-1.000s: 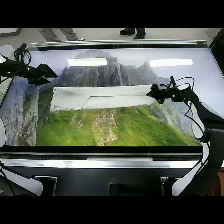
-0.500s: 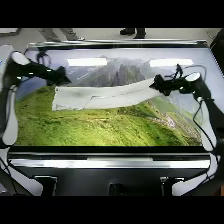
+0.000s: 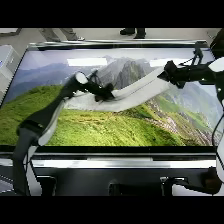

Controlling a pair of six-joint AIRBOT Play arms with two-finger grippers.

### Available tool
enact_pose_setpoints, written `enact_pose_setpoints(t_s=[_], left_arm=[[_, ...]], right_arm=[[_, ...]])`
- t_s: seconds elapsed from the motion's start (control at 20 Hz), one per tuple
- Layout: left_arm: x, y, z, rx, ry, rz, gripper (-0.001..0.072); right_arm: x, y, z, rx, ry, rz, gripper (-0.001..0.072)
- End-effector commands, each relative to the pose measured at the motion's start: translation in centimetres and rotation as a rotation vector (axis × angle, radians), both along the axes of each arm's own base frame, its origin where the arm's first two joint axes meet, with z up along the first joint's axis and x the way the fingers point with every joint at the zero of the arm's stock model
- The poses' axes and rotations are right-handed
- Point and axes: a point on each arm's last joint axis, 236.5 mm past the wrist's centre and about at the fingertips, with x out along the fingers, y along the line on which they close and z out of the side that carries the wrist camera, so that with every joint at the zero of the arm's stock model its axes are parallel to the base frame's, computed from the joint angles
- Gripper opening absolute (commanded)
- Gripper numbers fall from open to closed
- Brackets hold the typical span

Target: Fold the clothes and pants, and hang the long-sleeved shirts on hangers.

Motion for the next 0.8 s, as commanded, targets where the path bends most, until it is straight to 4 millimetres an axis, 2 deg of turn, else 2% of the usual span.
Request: enact_pose_setpoints(t_s=[0.0,0.15,0.25,0.35,0.45,0.55,0.6,0.7,0.75], left_arm=[[-3.2,-7.2,-1.9,-0.1,0.089,0.019,0.0016],[-5.4,-10.4,-2.6,-0.149,0.133,0.005,0.0016],[-6.2,-11.9,-2.7,-0.171,0.143,0.006,0.0016],[-5.9,-12.6,-2.4,-0.198,0.139,0.03,0.0016],[-5.3,-12.3,-1.7,-0.215,0.133,0.033,0.0016],[-4.1,-10.0,0.3,-0.223,0.093,-0.017,0.0015],[-2.9,-7.9,2.0,-0.227,0.058,-0.034,0.0016],[0.1,-1.6,5.9,-0.204,-0.003,-0.013,0.0015],[1.6,2.4,8.5,-0.183,-0.044,0.013,0.0015]], right_arm=[[-1.9,0.3,3.1,0.009,-0.017,-0.014,0.0029],[-2.7,0.5,4.3,0.016,-0.027,-0.017,0.0029],[-3.1,0.7,4.3,0.025,-0.01,-0.014,0.0029],[-3.4,1.0,4.3,0.035,0.004,-0.007,0.0029],[-3.4,1.4,4.7,0.063,0.001,-0.002,0.0029],[-3.4,2.7,5.0,0.08,-0.005,0.01,0.0029],[-3.2,3.9,5.0,0.075,-0.015,0.021,0.0029],[-2.5,7.5,5.1,0.087,-0.046,0.043,0.0028],[-2.1,9.5,5.2,0.103,-0.062,0.045,0.0028]])
